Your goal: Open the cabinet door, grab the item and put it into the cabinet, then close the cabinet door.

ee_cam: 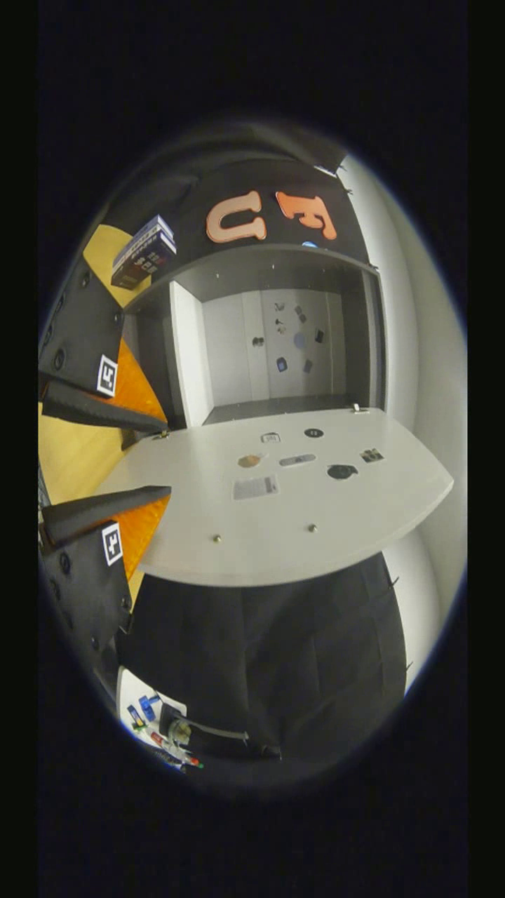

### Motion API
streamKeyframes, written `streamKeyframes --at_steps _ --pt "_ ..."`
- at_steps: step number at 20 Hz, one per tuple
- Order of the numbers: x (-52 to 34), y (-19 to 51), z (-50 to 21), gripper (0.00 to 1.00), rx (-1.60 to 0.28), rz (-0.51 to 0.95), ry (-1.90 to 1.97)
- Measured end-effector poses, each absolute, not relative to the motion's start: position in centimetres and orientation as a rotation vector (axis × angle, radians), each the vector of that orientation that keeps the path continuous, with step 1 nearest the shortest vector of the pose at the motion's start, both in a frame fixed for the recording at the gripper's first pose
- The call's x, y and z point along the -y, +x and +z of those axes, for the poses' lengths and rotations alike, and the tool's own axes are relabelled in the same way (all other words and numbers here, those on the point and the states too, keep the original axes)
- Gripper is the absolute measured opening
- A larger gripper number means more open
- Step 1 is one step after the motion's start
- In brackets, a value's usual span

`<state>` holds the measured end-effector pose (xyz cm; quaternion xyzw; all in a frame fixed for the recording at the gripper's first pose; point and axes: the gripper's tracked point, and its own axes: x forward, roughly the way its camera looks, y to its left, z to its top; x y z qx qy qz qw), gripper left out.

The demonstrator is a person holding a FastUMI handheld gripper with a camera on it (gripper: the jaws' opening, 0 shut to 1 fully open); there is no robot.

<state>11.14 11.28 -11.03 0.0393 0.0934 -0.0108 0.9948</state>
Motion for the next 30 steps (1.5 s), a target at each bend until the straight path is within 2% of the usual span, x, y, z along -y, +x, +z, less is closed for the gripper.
streamKeyframes --at_steps 5,9,19,30 --pt "-15.2 13.4 -15.9 0.75 -0.239 0.04 0.114" --pt "-17.2 14.6 -20.3 0.97 -0.295 0.072 0.12" --pt "-20.2 15.2 -33.5 0.98 -0.485 0.132 0.065" --pt "-23.1 15.7 -43.1 0.98 -0.652 0.19 0.001"
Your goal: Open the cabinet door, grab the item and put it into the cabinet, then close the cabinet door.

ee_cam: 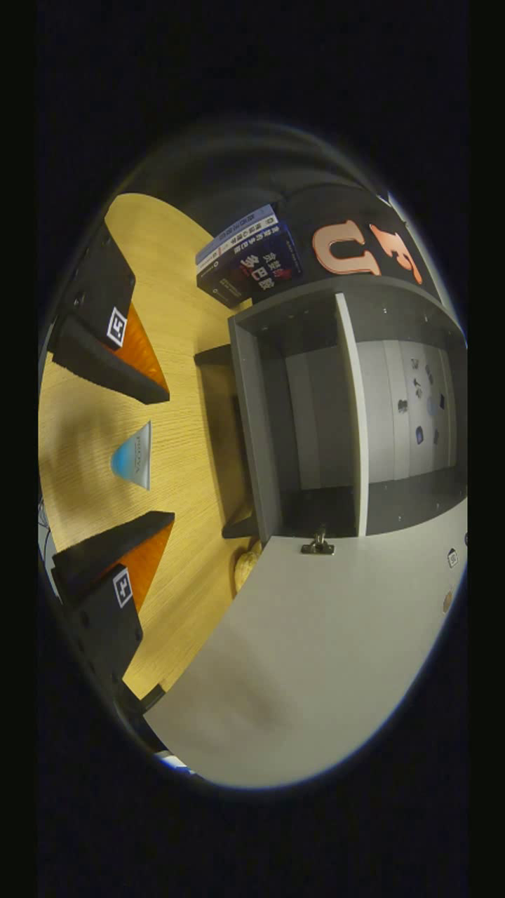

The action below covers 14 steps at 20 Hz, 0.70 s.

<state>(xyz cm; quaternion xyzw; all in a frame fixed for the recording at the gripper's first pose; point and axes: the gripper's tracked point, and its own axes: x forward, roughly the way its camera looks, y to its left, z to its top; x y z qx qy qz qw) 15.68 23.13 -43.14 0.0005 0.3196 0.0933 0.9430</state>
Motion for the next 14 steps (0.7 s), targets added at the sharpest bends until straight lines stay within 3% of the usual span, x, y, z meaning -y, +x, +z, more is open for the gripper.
streamKeyframes --at_steps 5,6,7,8,14 --pt "-22.8 15.8 -46.9 0.98 -0.746 0.176 -0.006" --pt "-22.7 15.7 -47.4 0.95 -0.758 0.176 -0.002" --pt "-22.8 15.8 -47.5 0.77 -0.766 0.18 0.008" --pt "-22.7 15.7 -47.3 0.68 -0.772 0.177 0.012" --pt "-24.3 17.3 -40.7 0.63 -0.74 0.207 0.019"
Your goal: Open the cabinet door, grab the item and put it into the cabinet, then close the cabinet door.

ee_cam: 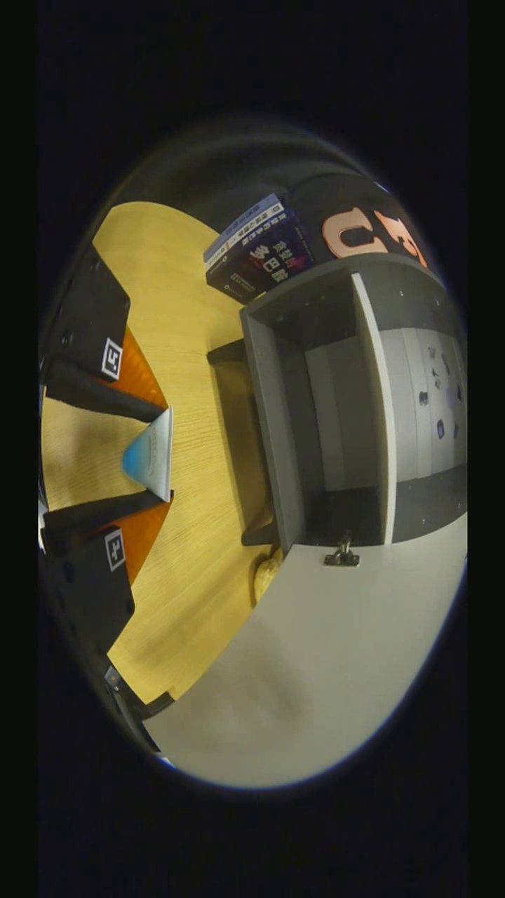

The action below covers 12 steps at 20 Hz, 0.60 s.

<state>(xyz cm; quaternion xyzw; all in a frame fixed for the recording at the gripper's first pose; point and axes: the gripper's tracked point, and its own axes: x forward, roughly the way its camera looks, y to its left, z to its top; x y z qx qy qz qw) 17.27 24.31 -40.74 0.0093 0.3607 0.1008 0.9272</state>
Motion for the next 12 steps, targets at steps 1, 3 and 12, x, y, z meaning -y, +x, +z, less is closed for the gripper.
streamKeyframes --at_steps 1,3,12 --pt "-24.7 17.8 -38.9 0.63 -0.733 0.218 0.006" --pt "-25.4 18.9 -34.9 0.63 -0.708 0.248 -0.019" --pt "-31.9 25.8 -18.3 0.63 -0.536 0.346 -0.049"
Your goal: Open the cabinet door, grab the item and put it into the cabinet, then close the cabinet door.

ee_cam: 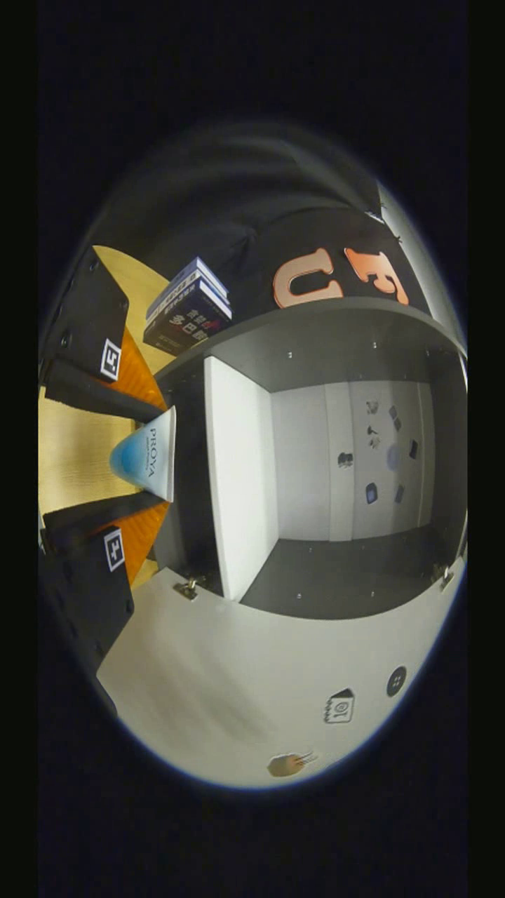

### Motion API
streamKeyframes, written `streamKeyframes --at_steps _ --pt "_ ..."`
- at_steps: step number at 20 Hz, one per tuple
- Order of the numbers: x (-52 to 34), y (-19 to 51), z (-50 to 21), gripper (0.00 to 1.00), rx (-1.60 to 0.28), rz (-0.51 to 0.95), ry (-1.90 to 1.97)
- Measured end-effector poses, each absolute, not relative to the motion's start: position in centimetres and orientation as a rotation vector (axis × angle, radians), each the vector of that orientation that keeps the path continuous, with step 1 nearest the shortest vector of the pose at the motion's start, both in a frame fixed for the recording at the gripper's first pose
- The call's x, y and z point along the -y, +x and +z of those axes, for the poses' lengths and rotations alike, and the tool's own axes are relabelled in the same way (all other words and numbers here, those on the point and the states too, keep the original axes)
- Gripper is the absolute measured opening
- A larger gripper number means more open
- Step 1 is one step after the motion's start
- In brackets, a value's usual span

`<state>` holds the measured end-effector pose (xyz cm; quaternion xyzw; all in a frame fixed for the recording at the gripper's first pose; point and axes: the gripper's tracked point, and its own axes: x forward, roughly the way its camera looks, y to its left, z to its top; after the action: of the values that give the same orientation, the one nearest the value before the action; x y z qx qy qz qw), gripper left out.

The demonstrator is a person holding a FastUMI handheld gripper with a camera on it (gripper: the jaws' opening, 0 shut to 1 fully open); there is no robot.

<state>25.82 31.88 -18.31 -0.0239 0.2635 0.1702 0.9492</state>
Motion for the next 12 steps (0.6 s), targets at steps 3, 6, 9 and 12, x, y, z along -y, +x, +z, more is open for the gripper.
streamKeyframes --at_steps 3,6,9,12 --pt "-33.7 29.0 -15.2 0.63 -0.508 0.354 -0.03" --pt "-34.7 32.8 -13.4 0.63 -0.492 0.334 -0.011" --pt "-35.2 36.2 -12.7 0.63 -0.476 0.314 -0.03" --pt "-35.2 39.2 -12.7 0.62 -0.47 0.29 -0.037"
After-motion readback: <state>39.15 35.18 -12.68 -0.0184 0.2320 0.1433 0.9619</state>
